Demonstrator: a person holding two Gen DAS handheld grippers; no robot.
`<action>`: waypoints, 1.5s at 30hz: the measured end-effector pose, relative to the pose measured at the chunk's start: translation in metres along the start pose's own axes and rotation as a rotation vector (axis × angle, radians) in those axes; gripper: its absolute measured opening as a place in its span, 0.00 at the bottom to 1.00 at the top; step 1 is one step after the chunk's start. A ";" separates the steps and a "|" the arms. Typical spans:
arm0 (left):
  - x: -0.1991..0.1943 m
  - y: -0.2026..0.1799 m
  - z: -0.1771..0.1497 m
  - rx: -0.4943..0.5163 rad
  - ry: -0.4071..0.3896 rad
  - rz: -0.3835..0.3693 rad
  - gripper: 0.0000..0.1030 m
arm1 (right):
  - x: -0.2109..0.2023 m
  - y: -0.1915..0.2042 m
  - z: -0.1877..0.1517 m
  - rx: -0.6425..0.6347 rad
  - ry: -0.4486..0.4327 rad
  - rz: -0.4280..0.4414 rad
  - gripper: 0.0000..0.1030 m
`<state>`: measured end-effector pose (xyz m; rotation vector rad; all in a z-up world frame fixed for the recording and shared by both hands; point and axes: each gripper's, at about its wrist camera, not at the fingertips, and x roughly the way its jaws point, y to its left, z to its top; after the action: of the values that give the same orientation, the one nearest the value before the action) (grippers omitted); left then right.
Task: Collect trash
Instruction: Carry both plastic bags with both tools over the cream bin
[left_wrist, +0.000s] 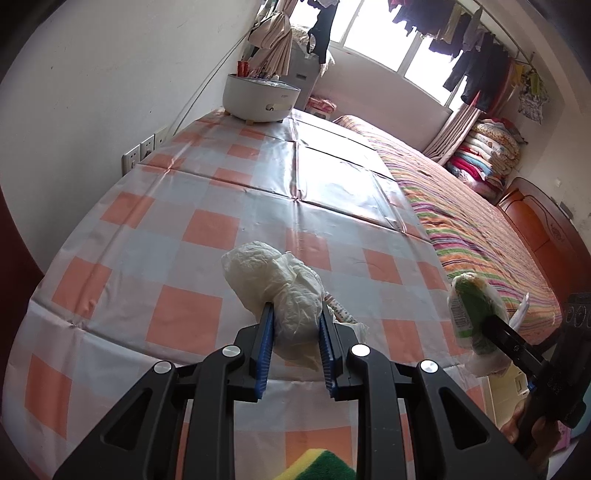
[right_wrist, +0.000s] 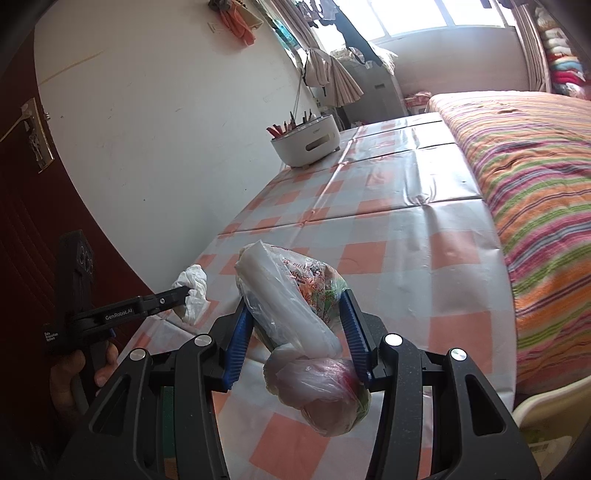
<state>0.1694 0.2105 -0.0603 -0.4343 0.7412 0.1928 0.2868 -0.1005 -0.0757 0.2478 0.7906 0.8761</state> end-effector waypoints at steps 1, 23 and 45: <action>0.000 -0.002 0.000 0.001 -0.001 -0.004 0.22 | -0.003 -0.002 0.000 0.002 -0.003 -0.004 0.44; 0.000 -0.071 -0.008 0.108 -0.002 -0.069 0.22 | -0.081 -0.032 -0.014 0.034 -0.088 -0.093 0.45; 0.010 -0.164 -0.043 0.275 0.054 -0.183 0.22 | -0.167 -0.097 -0.044 0.088 -0.165 -0.295 0.45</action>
<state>0.2029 0.0444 -0.0441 -0.2436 0.7636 -0.0928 0.2486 -0.2945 -0.0686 0.2694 0.6917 0.5363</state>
